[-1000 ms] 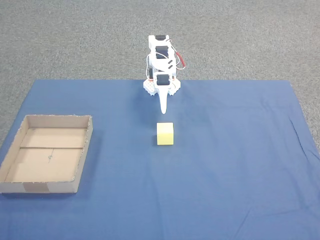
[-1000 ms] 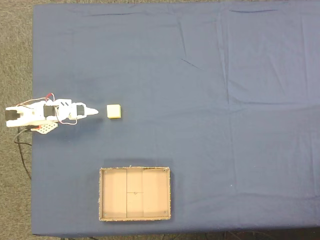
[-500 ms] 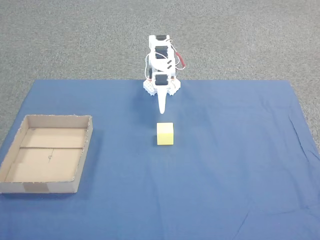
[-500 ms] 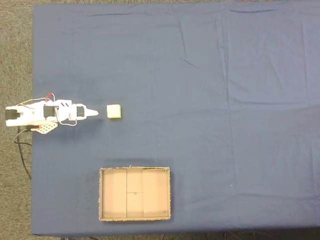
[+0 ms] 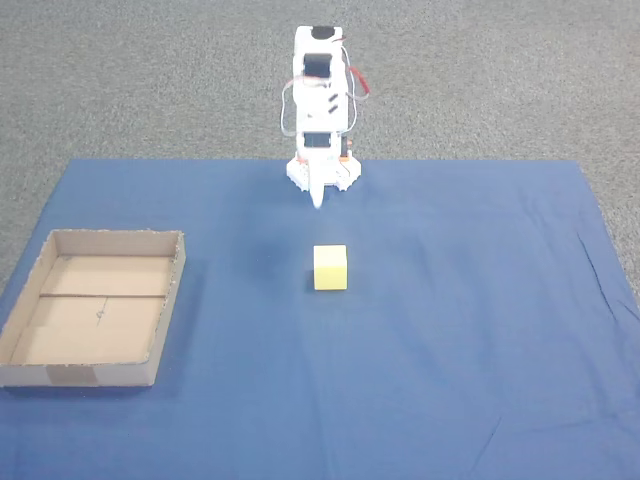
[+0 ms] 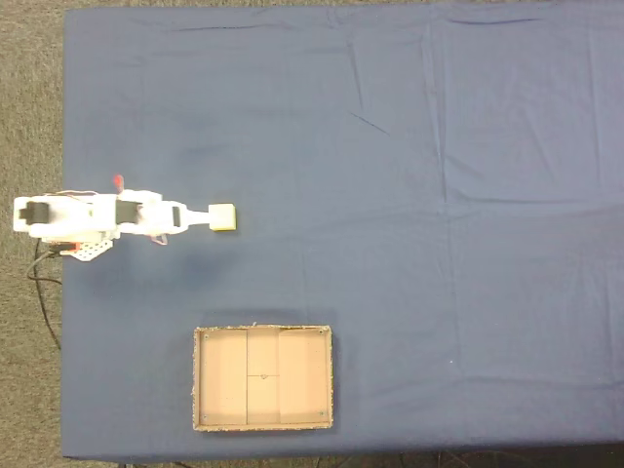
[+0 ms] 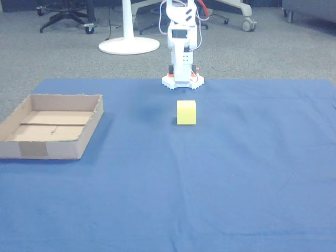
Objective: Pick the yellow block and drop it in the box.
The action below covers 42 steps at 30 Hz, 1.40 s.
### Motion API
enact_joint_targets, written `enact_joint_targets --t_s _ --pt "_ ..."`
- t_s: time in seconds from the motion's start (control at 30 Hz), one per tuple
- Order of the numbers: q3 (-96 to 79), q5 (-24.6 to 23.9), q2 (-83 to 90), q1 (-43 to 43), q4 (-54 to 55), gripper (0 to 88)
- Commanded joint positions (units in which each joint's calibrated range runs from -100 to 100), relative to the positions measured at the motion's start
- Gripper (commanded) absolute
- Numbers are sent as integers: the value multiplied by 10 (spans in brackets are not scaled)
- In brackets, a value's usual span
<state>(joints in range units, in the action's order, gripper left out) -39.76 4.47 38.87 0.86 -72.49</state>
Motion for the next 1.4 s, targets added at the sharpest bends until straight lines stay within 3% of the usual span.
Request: enact_joint_targets --t_s 0.0,0.43,0.63,0.87,1.0,1.13,1.27,1.37 --pt "84 4 -140 -12 1 433" --pt "128 3 -376 -51 112 454" --pt "129 2 -403 -51 118 301" --pt "113 0 -396 -44 137 217" --pt "84 1 -327 -28 165 206" --pt "31 11 -110 21 169 207" --pt "29 34 130 125 170 214" --pt "104 44 90 236 239 213"
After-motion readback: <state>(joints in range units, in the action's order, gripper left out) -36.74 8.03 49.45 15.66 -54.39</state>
